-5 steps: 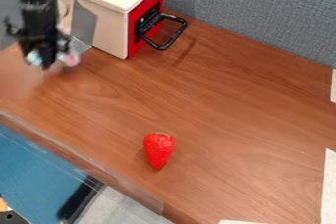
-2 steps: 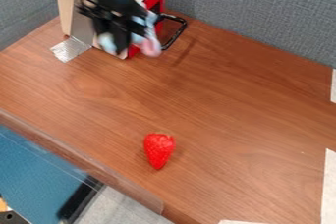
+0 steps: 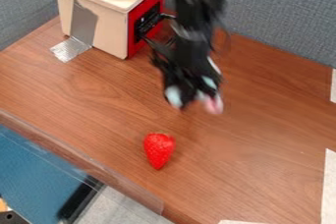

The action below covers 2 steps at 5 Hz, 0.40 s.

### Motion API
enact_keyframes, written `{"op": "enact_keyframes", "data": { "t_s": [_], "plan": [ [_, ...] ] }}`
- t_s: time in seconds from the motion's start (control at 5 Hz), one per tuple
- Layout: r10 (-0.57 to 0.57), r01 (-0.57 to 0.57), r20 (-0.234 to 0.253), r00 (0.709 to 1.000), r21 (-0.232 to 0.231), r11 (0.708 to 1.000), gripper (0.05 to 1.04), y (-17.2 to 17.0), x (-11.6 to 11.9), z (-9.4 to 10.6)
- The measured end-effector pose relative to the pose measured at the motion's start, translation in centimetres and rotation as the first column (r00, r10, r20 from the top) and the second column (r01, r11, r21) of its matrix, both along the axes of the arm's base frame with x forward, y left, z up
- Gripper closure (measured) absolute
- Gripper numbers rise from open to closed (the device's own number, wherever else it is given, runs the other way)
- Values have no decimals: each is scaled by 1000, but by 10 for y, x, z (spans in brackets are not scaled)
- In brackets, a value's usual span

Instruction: Move the object to the rear right side of the strawberry

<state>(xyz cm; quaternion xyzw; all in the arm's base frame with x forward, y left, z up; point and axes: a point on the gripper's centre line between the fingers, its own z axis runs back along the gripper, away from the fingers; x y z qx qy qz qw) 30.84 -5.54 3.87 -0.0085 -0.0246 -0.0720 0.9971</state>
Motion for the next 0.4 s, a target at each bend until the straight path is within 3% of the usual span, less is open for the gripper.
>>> {"op": "enact_keyframes", "data": {
  "t_s": [0.2,0.4],
  "plan": [
    [-5,4,22,1000,33,999,808,-44,22,-28],
    [-7,6,19,1000,44,999,745,-55,37,-38]
  ]
}}
